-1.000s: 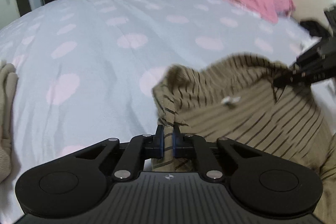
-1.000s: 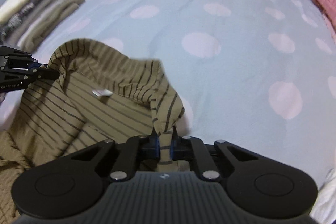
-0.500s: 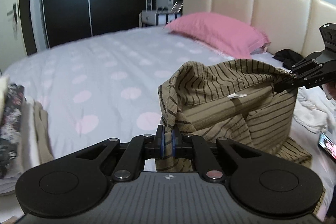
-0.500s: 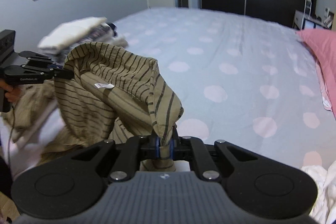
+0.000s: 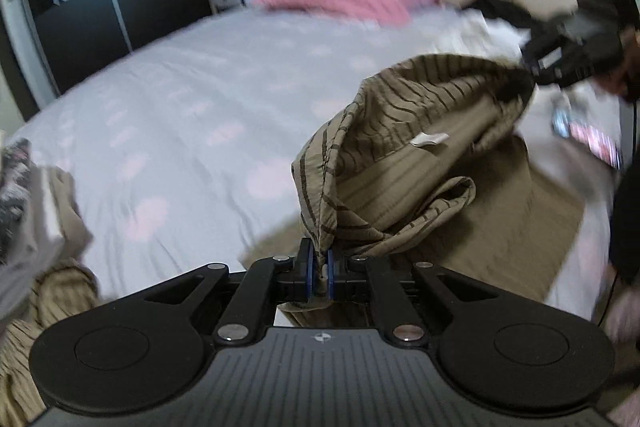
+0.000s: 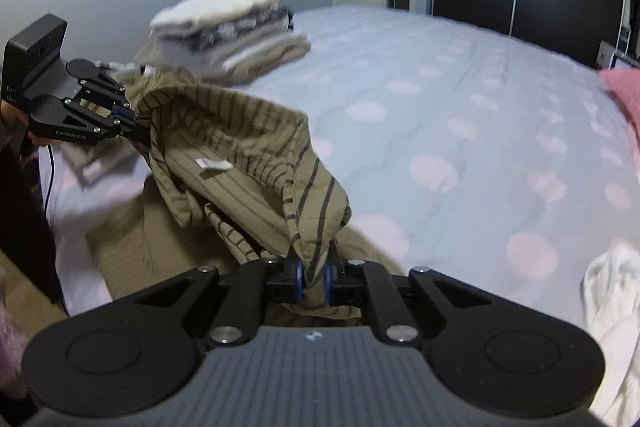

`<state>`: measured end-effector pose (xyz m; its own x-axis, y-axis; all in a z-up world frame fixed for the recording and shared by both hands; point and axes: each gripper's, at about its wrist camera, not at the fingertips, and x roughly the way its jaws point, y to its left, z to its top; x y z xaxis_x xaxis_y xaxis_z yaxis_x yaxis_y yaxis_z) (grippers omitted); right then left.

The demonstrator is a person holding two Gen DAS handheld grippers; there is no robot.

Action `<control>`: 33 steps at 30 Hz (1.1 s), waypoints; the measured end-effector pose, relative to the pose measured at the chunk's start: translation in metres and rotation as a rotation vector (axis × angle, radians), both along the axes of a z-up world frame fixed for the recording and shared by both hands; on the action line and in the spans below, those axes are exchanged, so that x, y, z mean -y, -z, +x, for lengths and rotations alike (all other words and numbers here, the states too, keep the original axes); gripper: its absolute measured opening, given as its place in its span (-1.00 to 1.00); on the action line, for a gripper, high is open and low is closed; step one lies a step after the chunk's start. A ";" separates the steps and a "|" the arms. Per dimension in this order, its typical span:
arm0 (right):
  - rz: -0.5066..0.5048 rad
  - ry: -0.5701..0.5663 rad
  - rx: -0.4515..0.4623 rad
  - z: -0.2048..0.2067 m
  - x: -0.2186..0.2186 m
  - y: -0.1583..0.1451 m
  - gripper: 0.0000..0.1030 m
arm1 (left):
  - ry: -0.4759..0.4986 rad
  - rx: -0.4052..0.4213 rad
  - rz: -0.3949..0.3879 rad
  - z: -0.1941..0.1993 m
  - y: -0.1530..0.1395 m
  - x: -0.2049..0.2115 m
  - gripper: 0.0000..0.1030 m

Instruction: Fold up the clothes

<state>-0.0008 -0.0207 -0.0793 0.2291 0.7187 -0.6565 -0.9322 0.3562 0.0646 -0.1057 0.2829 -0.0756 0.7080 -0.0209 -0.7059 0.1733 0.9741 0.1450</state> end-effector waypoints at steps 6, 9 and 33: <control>-0.126 -0.058 -0.001 -0.015 -0.002 0.036 -0.62 | 0.015 -0.118 0.012 0.008 0.037 0.007 -0.90; -0.157 -0.060 0.021 -0.021 -0.003 0.039 -0.35 | 0.020 -0.136 0.029 0.012 0.037 0.011 -0.87; -0.140 -0.002 0.289 -0.052 -0.045 0.018 -0.90 | 0.059 0.057 0.289 0.021 0.022 0.071 -0.94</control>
<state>-0.0530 0.0242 -0.0972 0.4190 0.6270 -0.6568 -0.9056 0.3409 -0.2523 -0.0849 0.2121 -0.0973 0.7502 0.1326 -0.6478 0.2119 0.8798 0.4255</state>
